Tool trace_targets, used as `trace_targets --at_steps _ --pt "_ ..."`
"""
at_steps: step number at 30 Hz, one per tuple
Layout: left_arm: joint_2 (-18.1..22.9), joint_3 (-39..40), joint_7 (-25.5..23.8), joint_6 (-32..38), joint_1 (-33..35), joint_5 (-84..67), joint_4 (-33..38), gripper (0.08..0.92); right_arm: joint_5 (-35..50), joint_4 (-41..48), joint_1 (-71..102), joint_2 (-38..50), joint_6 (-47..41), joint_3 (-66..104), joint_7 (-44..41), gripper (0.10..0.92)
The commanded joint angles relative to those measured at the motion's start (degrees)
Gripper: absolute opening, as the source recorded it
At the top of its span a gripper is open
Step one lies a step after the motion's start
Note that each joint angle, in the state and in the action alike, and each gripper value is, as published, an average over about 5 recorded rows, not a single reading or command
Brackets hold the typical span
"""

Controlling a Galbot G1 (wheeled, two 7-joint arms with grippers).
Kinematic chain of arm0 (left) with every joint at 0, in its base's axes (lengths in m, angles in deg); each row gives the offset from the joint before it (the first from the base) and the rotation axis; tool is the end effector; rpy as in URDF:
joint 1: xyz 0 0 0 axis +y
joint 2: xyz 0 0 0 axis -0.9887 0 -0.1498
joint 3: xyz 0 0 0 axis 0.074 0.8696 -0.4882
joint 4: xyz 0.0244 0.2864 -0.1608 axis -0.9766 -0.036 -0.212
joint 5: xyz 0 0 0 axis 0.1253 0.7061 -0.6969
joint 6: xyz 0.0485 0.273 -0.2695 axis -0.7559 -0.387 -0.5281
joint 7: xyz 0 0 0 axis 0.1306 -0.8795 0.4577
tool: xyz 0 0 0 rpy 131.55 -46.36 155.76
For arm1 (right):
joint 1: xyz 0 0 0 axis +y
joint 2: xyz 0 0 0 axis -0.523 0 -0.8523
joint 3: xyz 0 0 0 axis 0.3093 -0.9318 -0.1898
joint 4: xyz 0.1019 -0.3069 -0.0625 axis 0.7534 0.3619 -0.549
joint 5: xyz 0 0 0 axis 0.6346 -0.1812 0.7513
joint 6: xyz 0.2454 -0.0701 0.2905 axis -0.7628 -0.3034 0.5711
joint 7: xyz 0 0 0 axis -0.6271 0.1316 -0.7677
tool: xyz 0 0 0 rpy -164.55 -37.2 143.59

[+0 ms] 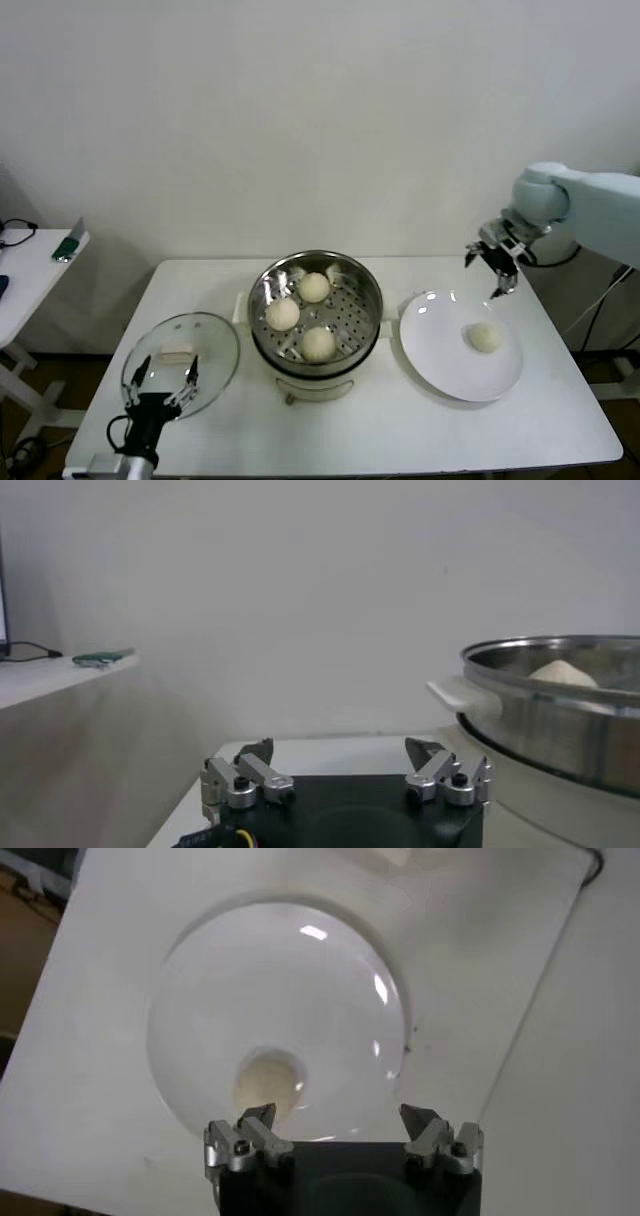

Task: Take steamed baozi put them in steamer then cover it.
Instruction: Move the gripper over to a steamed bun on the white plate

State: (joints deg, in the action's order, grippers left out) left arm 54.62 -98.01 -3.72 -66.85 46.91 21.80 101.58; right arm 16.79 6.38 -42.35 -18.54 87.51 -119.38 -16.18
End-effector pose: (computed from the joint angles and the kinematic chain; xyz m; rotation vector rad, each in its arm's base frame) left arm 0.1742 0.0878 -0.3223 0.0843 -2.9747 -0.0708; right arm 0.5546 -0.1562 -0.0999 1.3355 -1.1598 1.5586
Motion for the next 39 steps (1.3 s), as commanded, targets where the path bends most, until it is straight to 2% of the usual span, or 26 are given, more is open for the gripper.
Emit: trace_targets --at_steps 1,16,30,39 --pt "0.2 -0.1 0.1 0.3 0.6 0.4 -0.2 0.823 -3.4 6.8 20.3 5.3 -3.8 14.4 0.4 0.823" --pt "0.5 -0.1 0.0 0.3 1.1 1.4 -0.3 0.823 -8.3 16.0 31.6 -1.5 -3.4 25.8 1.5 0.823" --pt "0.3 -0.4 0.1 0.2 0.7 1.2 -0.4 0.823 -10.6 17.2 33.2 -3.4 -4.2 27.1 2.4 0.821" --pt "0.4 -0.4 0.1 0.1 0.4 1.2 -0.4 0.823 -11.8 16.7 32.2 -3.3 -4.3 27.1 2.4 0.756"
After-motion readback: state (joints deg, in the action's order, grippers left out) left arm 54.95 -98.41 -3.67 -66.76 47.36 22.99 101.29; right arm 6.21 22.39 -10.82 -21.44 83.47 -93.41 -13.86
